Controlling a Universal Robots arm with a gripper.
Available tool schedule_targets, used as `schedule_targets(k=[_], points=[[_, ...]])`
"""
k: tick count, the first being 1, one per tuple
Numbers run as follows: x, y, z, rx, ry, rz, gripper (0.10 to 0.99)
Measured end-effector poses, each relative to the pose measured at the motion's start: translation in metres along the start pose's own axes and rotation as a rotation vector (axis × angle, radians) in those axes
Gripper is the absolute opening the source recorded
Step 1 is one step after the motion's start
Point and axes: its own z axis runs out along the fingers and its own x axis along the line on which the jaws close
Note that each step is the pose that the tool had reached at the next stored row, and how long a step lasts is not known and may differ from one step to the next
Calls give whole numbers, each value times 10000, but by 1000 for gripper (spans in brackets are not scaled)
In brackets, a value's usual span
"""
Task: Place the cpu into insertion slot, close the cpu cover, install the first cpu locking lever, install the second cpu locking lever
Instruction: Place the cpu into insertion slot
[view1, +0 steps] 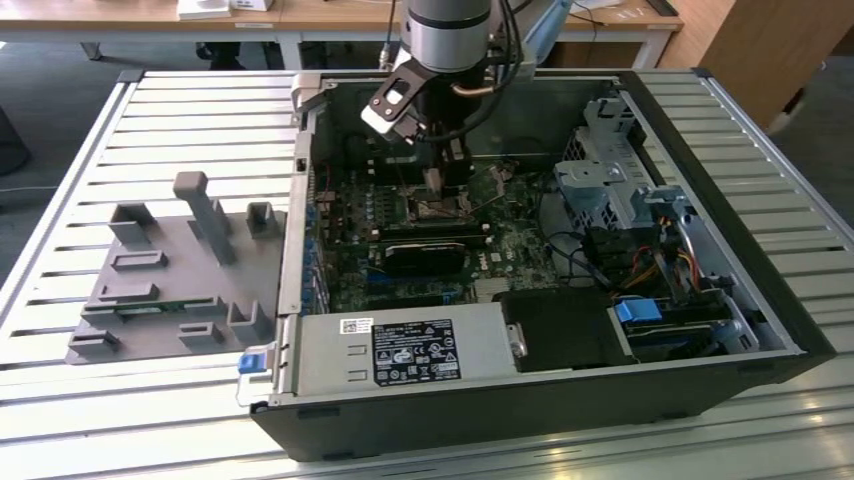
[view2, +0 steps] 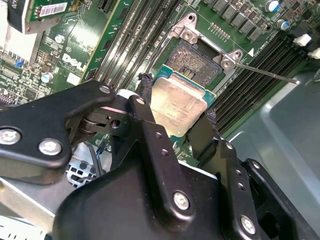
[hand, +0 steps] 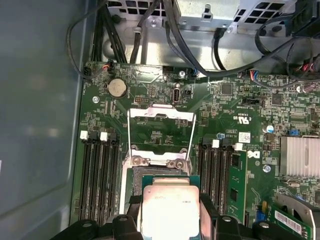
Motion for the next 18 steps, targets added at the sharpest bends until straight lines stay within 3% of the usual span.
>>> schedule_targets(k=[18], points=[[50, -14, 139, 2, -10, 141, 541]])
